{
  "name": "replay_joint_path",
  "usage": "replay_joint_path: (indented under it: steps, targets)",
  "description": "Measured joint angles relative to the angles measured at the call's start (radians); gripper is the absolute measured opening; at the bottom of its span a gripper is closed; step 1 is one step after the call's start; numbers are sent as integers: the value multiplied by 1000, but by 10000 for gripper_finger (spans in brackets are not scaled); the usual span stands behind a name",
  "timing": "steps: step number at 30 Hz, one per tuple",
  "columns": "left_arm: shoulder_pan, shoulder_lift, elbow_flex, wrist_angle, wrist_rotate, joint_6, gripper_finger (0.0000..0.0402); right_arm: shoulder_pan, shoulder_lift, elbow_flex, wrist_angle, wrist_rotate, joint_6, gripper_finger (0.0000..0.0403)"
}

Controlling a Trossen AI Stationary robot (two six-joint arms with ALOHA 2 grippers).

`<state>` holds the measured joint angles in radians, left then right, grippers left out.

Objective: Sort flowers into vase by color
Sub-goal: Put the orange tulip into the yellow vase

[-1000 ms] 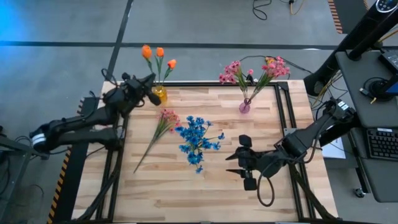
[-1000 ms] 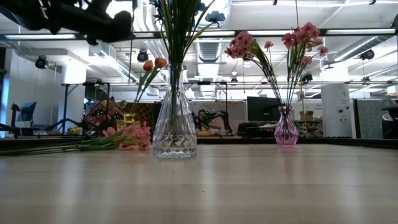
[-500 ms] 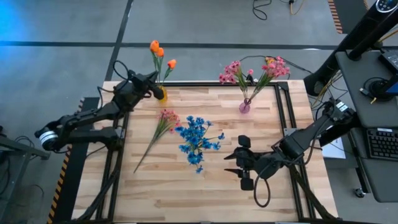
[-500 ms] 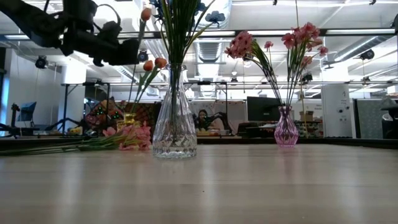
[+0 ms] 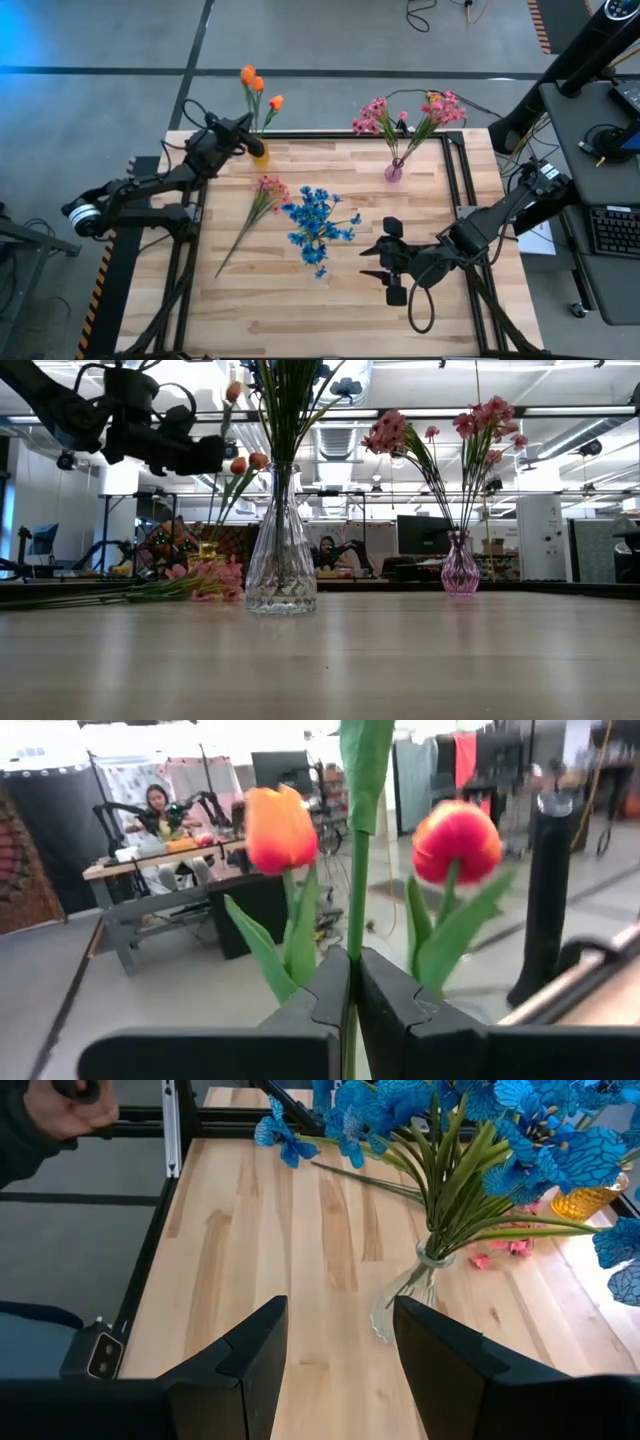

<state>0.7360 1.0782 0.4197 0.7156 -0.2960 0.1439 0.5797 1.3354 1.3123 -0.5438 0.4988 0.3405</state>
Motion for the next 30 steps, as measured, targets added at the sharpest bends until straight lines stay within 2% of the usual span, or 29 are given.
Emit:
replay_joint_path:
  steps: [10, 30]
  targets:
    - [14, 0, -126, 191, 26, -78, 0, 0, 0, 0, 2, 1, 0, 176]
    - [15, 0, -148, 202, 18, -76, 0, -1, 0, 0, 6, 28, 0, 176]
